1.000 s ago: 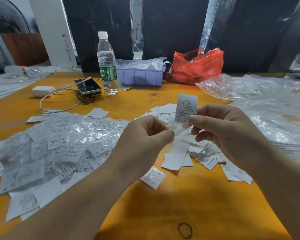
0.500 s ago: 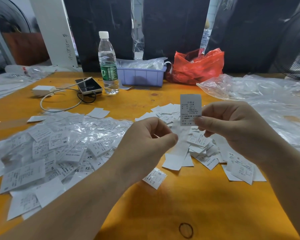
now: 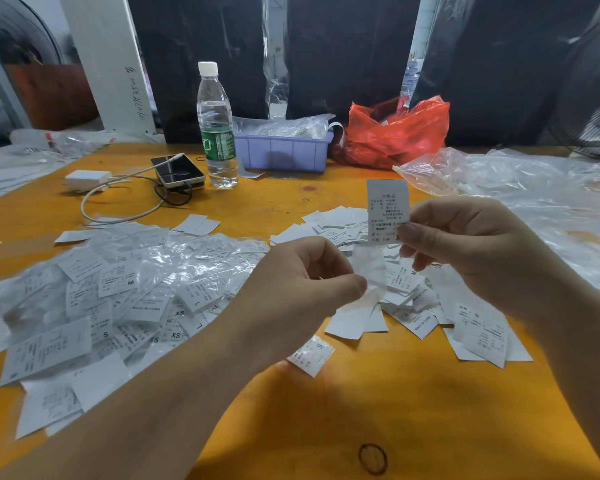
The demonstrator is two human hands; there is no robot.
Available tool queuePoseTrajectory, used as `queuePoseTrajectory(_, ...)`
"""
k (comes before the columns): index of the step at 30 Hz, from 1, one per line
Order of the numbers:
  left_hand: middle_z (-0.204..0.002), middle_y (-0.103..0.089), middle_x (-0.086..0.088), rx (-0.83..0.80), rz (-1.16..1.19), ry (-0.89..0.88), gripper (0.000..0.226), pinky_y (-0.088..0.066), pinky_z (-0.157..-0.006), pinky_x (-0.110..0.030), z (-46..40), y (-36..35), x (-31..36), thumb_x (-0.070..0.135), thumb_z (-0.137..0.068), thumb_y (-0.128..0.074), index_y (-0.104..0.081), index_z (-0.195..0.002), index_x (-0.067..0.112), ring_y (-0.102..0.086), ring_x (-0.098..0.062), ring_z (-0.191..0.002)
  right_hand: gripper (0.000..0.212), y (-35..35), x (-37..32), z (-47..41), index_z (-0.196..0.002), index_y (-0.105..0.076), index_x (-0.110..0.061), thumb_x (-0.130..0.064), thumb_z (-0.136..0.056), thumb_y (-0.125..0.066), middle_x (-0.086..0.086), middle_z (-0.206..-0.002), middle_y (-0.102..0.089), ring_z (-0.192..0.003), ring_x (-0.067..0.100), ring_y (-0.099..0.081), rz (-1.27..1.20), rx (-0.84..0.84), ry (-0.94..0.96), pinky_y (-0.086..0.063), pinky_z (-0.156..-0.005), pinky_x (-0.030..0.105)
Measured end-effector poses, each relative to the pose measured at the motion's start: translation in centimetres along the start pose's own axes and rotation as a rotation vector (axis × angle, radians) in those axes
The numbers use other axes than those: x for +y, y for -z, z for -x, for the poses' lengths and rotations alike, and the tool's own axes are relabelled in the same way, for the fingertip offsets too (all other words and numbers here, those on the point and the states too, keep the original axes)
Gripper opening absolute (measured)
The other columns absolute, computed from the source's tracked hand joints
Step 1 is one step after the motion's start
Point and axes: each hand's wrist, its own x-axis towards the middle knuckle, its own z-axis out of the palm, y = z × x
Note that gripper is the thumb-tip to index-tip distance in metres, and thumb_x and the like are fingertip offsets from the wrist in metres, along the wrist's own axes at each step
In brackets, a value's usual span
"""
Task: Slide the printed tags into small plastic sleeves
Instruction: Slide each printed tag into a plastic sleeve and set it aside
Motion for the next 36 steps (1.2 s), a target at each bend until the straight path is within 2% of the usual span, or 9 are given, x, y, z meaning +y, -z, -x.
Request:
queuePoseTrajectory(4, -0.078, -0.071, -0.01, -0.042, 0.036, 0.0, 0.012, -0.041, -0.048, -0.013, 0.16, 0.01, 0.19, 0.022, -0.078, -0.076, -0.066, -0.07, 0.023, -0.056, -0.006, -0.054, 0.036, 0.29, 0.12, -0.04, -0.091, -0.072, -0.011, -0.042, -0.075, -0.061, -0.001, -0.091, -0.074, -0.075, 0.029, -0.062, 0.026, -0.003, -0.007, -0.055, -0.068, 0.032)
queuePoseTrajectory(7, -0.072, -0.071, -0.004, -0.101, 0.058, -0.009, 0.012, -0.04, -0.049, -0.01, 0.31, -0.1, 0.5, 0.012, -0.084, -0.072, -0.066, -0.075, 0.018, -0.056, -0.003, -0.055, 0.042, 0.47, 0.19, -0.05, -0.091, -0.071, -0.009, -0.045, -0.072, -0.061, 0.001, -0.092, -0.074, -0.073, 0.024, -0.062, 0.03, -0.011, -0.017, -0.055, -0.068, 0.033)
queuePoseTrajectory(10, -0.068, -0.069, 0.003, -0.142, 0.07, -0.013, 0.014, -0.04, -0.049, -0.009, 0.45, -0.14, 0.7, 0.006, -0.088, -0.065, -0.066, -0.078, 0.015, -0.057, -0.001, -0.054, 0.036, 0.52, 0.15, -0.07, -0.09, -0.071, -0.011, -0.041, -0.073, -0.061, 0.005, -0.093, -0.073, -0.073, 0.02, -0.062, 0.02, -0.032, -0.019, -0.055, -0.067, 0.033)
queuePoseTrajectory(14, -0.067, -0.068, 0.003, -0.136, 0.064, -0.003, 0.014, -0.039, -0.049, -0.01, 0.37, -0.12, 0.63, 0.008, -0.091, -0.062, -0.067, -0.08, 0.014, -0.053, -0.006, -0.055, 0.029, 0.47, 0.1, -0.04, -0.089, -0.072, -0.015, -0.037, -0.075, -0.06, 0.008, -0.094, -0.073, -0.074, 0.018, -0.063, 0.014, -0.069, -0.019, -0.055, -0.067, 0.035)
queuePoseTrajectory(22, -0.062, -0.064, 0.004, -0.096, 0.073, 0.007, 0.014, -0.038, -0.047, -0.01, 0.41, -0.17, 0.88, 0.008, -0.091, -0.061, -0.067, -0.079, 0.011, -0.051, -0.004, -0.051, 0.039, 0.86, -0.01, 0.09, -0.087, -0.072, -0.007, -0.04, -0.069, -0.065, 0.019, -0.091, -0.07, -0.072, 0.021, -0.062, -0.075, -0.074, 0.0, -0.054, -0.064, 0.029)
queuePoseTrajectory(26, -0.061, -0.064, 0.005, -0.087, 0.057, 0.015, 0.015, -0.038, -0.048, -0.01, 0.43, -0.17, 0.94, 0.009, -0.09, -0.063, -0.066, -0.076, 0.014, -0.052, -0.003, -0.051, 0.026, 0.96, -0.13, 0.14, -0.081, -0.074, -0.011, -0.034, -0.071, -0.076, 0.017, -0.09, -0.071, -0.073, 0.022, -0.061, -0.124, -0.096, -0.011, -0.054, -0.065, 0.029)
queuePoseTrajectory(30, -0.061, -0.064, 0.004, -0.089, 0.054, 0.021, 0.015, -0.038, -0.047, -0.01, 0.38, -0.19, 0.9, 0.008, -0.09, -0.063, -0.066, -0.076, 0.014, -0.052, -0.003, -0.051, 0.012, 0.73, -0.22, 0.15, -0.076, -0.076, -0.02, -0.028, -0.076, -0.067, 0.018, -0.091, -0.07, -0.072, 0.019, -0.061, -0.127, -0.118, -0.017, -0.053, -0.063, 0.026)
queuePoseTrajectory(32, -0.061, -0.063, 0.004, -0.091, 0.058, 0.021, 0.016, -0.038, -0.047, -0.01, 0.38, -0.21, 0.92, 0.008, -0.089, -0.063, -0.066, -0.075, 0.014, -0.052, -0.002, -0.051, 0.008, 0.66, -0.29, 0.16, -0.076, -0.076, -0.021, -0.027, -0.079, -0.072, 0.019, -0.093, -0.07, -0.073, 0.02, -0.06, -0.119, -0.127, -0.02, -0.053, -0.064, 0.029)
queuePoseTrajectory(36, -0.061, -0.064, 0.004, -0.087, 0.055, 0.018, 0.016, -0.038, -0.047, -0.01, 0.35, -0.19, 0.85, 0.009, -0.089, -0.064, -0.066, -0.075, 0.015, -0.052, -0.003, -0.051, 0.015, 0.6, -0.45, 0.24, -0.077, -0.076, -0.018, -0.033, -0.075, -0.072, 0.021, -0.096, -0.069, -0.075, 0.023, -0.059, -0.132, -0.143, -0.037, -0.052, -0.064, 0.029)
